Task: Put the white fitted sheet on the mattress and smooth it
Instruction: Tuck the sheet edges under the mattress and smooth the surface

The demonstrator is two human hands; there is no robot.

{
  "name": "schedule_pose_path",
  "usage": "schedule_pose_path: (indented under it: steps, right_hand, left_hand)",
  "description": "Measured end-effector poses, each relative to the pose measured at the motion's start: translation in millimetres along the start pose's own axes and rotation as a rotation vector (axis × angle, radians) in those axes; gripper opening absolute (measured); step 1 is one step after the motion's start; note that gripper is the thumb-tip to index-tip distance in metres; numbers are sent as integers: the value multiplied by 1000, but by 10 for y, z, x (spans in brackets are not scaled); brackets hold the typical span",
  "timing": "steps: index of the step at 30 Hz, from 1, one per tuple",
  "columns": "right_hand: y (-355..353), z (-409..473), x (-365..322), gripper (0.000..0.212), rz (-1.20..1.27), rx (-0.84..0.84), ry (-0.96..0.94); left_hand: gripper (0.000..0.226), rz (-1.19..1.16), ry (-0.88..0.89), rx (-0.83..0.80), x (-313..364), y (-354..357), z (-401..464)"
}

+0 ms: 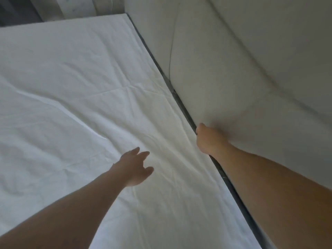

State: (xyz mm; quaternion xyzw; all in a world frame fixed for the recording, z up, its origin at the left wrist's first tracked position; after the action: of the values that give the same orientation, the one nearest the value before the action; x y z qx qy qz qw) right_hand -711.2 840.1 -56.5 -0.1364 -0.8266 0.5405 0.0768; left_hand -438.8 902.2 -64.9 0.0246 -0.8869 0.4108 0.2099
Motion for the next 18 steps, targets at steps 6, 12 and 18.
schedule_pose_path:
  steps: [6, 12, 18]
  right_hand:
    - [492, 824, -465, 46, -57, -33, -123]
    - [663, 1393, -651, 40, -47, 34, -51]
    - [695, 1652, -699, 32, -51, 150, -9]
  left_hand:
    - [77, -54, -34, -68, 120, 362, 713]
    - [78, -50, -71, -77, -34, 427, 1087]
    - [77, -14, -23, -74, -186, 409, 1211]
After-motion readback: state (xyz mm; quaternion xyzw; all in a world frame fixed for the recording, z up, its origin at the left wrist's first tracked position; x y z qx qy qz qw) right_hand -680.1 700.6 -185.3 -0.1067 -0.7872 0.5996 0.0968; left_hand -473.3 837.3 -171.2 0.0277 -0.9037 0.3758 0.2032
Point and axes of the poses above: each hand's wrist, its own z-axis towards the middle knuckle, its own y-axis out of the palm, x = y × z, the point moved 1 cm from there along z, towards the middle knuckle, and after that the axes turned 11 degrees about y, right-handed, at the moved point
